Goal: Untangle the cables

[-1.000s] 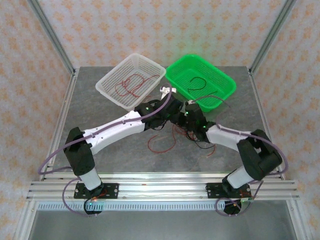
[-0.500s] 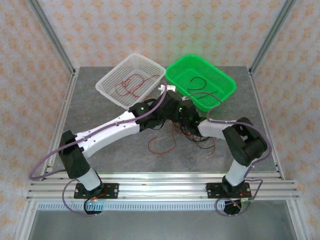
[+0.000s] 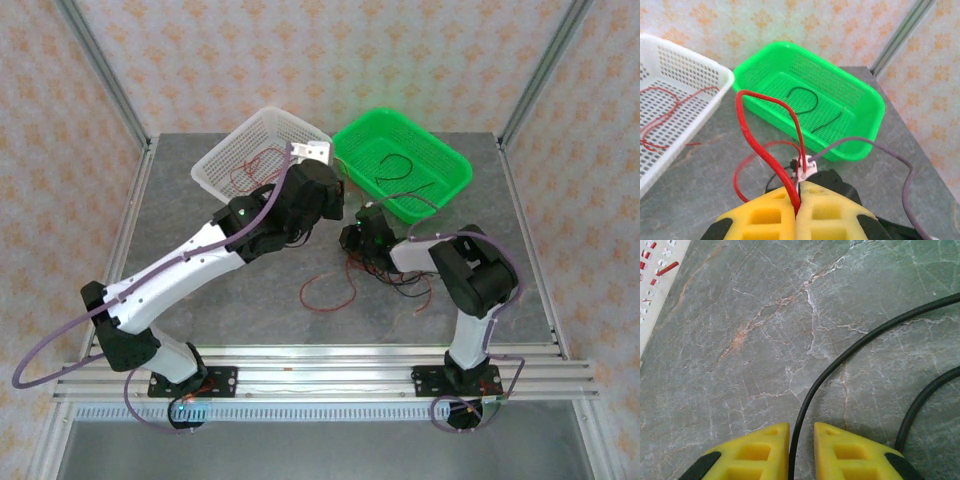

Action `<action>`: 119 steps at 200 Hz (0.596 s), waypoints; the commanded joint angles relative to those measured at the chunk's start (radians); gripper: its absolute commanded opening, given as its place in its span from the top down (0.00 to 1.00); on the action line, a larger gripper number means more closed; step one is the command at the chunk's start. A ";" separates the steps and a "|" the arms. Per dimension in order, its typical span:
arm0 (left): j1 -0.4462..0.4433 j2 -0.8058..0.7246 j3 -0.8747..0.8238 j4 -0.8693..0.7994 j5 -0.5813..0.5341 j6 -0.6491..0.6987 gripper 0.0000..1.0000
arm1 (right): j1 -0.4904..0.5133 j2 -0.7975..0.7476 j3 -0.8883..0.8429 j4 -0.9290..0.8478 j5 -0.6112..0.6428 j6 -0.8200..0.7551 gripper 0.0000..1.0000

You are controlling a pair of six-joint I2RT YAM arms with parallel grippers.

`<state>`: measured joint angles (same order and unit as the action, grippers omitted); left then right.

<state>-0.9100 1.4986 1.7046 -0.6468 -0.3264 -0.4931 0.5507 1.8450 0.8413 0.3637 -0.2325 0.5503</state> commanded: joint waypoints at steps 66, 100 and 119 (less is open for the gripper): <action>0.065 0.024 0.210 -0.090 -0.283 0.141 1.00 | -0.005 -0.010 0.007 -0.018 -0.004 -0.013 0.67; 0.208 0.051 0.215 -0.038 -0.267 0.186 1.00 | -0.004 -0.097 0.002 -0.076 -0.012 -0.048 0.47; 0.275 0.069 0.215 0.010 -0.265 0.218 1.00 | -0.002 -0.171 -0.014 -0.099 -0.020 -0.067 0.34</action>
<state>-0.6991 1.5368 1.8992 -0.6857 -0.5583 -0.3443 0.5488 1.7798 0.8417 0.3183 -0.2588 0.5190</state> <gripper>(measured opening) 0.042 0.600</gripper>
